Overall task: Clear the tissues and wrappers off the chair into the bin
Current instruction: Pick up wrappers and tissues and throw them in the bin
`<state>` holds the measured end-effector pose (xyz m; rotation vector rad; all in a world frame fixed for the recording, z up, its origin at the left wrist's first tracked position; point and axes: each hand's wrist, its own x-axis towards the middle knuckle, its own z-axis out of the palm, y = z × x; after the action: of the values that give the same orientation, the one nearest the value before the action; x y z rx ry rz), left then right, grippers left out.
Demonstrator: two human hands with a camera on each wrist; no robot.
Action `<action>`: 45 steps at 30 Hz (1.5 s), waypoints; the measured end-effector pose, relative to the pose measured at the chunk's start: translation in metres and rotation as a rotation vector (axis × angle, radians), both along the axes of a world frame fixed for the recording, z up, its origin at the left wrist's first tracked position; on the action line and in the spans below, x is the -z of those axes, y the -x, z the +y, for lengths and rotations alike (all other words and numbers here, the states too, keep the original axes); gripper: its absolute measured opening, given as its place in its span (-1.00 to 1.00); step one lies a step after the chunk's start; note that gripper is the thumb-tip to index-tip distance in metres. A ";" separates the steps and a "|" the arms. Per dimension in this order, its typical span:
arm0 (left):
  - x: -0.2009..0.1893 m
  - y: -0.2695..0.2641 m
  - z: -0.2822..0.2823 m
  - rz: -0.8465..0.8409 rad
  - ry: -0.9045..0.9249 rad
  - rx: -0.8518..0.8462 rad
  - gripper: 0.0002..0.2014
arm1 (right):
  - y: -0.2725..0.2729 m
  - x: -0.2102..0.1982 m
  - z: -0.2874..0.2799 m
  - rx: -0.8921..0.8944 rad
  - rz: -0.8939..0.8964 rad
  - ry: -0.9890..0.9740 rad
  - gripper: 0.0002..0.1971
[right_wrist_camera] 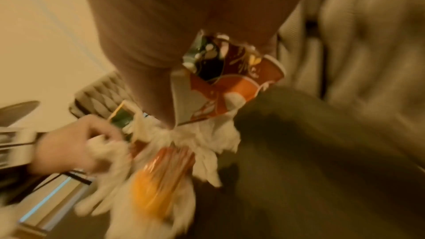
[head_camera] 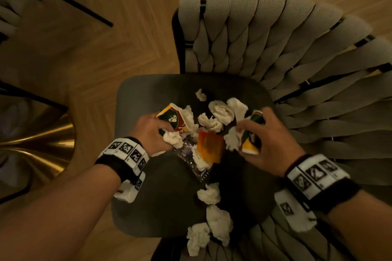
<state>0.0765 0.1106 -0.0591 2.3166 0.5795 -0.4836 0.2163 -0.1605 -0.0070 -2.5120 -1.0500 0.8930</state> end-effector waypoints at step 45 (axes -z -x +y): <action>0.014 0.045 -0.080 0.237 -0.032 -0.039 -0.18 | 0.010 0.074 0.029 -0.269 -0.010 0.376 -0.19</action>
<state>0.0315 0.0304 -0.0727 2.2895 0.7485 -0.7411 0.2060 -0.1317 -0.0809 -2.7119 -1.3567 1.2579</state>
